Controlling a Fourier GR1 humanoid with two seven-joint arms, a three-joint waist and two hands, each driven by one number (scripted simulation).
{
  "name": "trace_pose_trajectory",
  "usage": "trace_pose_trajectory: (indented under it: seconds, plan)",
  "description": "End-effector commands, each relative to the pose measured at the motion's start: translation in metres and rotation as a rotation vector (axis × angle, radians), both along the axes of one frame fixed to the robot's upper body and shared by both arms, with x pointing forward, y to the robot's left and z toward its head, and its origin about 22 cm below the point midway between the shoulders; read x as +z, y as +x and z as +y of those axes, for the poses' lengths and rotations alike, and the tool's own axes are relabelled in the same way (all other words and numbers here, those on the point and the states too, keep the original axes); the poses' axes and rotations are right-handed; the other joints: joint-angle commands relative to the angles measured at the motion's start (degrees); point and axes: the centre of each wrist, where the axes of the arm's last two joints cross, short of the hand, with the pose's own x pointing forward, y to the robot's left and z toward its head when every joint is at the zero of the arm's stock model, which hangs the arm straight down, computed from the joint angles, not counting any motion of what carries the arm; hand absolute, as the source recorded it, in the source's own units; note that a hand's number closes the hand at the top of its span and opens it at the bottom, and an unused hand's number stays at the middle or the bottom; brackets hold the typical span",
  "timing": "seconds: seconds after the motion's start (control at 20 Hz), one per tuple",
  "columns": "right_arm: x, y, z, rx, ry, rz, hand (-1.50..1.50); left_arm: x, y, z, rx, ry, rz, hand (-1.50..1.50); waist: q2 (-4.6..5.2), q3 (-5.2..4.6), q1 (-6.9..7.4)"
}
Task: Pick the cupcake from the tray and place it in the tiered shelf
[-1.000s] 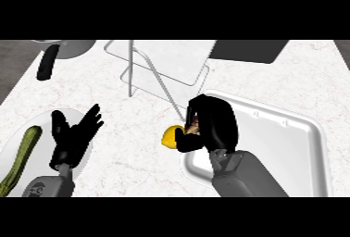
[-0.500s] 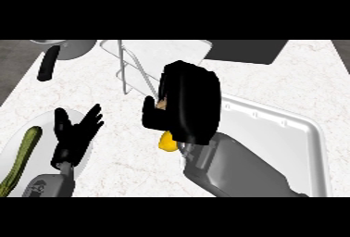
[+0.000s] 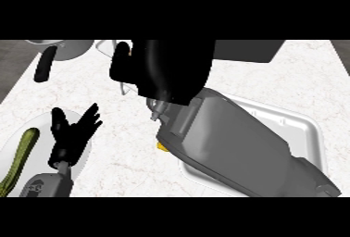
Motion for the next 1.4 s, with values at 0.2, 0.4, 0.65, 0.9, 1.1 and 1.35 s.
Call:
trace_pose_trajectory:
  seconds: [0.2,0.4,0.65,0.9,1.1,1.35]
  plan:
    - [0.071,0.01,0.026,-0.218,0.121,0.074,1.5,-0.007,-0.008,-0.002,0.013,-0.004,0.019,0.0,0.41,-0.02,-0.74]
    - [0.09,0.023,0.035,-0.228,0.122,0.134,1.5,-0.006,-0.006,-0.007,0.002,0.0,0.004,0.0,0.97,0.0,-0.65]
    - [0.082,0.052,0.035,-0.196,0.083,0.203,1.5,-0.002,-0.005,0.002,0.034,-0.001,-0.011,0.0,1.25,0.13,-2.02]
    - [0.057,0.078,0.034,-0.197,0.05,0.215,1.5,-0.015,-0.016,-0.007,0.044,-0.023,0.0,0.0,1.45,0.13,-2.11]
    - [0.062,0.085,0.038,-0.224,0.044,0.208,1.5,-0.01,-0.014,0.013,0.04,-0.002,0.0,0.0,1.53,0.12,-2.03]
    - [0.048,0.099,0.031,-0.213,0.023,0.215,1.5,-0.001,-0.005,0.012,0.071,-0.022,-0.004,0.0,1.32,0.2,-3.27]
